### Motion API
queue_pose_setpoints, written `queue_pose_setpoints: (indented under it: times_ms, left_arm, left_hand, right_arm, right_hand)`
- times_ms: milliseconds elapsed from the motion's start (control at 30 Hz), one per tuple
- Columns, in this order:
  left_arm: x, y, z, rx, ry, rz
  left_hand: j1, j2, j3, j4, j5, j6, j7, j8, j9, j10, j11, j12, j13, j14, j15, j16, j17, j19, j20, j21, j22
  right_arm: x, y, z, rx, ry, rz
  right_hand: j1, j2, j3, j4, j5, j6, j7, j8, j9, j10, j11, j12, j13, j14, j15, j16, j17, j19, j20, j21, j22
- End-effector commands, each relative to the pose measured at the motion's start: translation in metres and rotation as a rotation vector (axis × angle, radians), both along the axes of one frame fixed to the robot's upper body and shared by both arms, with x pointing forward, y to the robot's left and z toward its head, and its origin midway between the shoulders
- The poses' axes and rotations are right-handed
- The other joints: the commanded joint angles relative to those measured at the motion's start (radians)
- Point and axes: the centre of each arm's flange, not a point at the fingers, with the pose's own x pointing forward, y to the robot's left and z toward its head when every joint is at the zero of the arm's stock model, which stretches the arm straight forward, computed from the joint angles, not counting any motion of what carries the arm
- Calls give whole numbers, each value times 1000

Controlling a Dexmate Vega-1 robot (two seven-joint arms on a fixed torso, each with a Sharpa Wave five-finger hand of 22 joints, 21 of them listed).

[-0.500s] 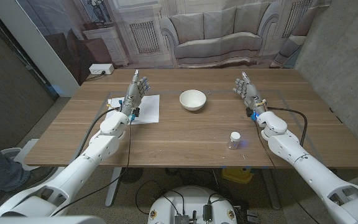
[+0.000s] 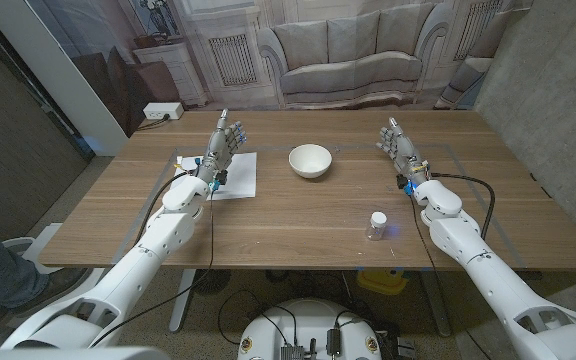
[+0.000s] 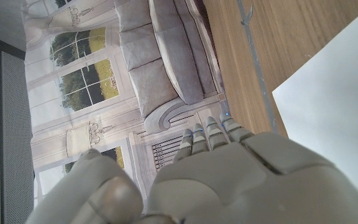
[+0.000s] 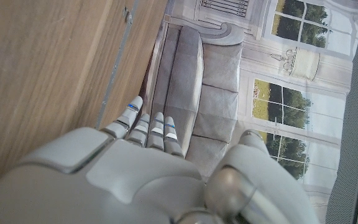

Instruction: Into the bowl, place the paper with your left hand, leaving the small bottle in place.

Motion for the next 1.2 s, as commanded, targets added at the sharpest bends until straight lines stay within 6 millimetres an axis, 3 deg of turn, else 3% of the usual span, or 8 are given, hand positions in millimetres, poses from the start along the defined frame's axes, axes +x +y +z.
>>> queue_pose_setpoints:
  times_ms: [33, 800, 1200]
  left_arm:
    - [-3, 4, 4, 27, -3, 7]
    - [-28, 5, 10, 114, -92, 122]
    - [-40, 15, 18, 161, -127, 131]
  left_hand:
    - [10, 11, 10, 1, 6, 8, 3, 5, 3, 12, 7, 7, 5, 5, 1, 8, 3, 2, -56, 9, 3]
    - [51, 39, 23, -15, 12, 36, -4, 14, 4, 41, -9, 17, 5, 32, -5, 14, 2, 16, -55, 14, 2]
    - [81, 50, 27, -29, 14, 62, -3, 20, 4, 66, -16, 22, 5, 65, -10, 19, 1, 53, -51, 24, 1]
  right_arm:
    - [-5, 3, -2, -17, 6, -31]
    - [-11, 1, 5, -27, -17, -25]
    - [-10, 2, 11, -31, -32, -21]
  right_hand:
    - [3, 4, 4, 1, 3, 11, 3, 4, 5, 12, 1, 6, 4, 5, 1, 4, 1, 10, -47, -5, 6]
    - [1, 12, 3, 3, 2, 15, 2, 0, 5, 17, 4, 6, 4, 7, 1, 1, 2, 11, -42, -17, 6]
    - [3, 17, 4, 2, 1, 22, -1, 0, 5, 21, 2, 6, 4, 13, -1, 1, 2, 16, -41, -22, 7]
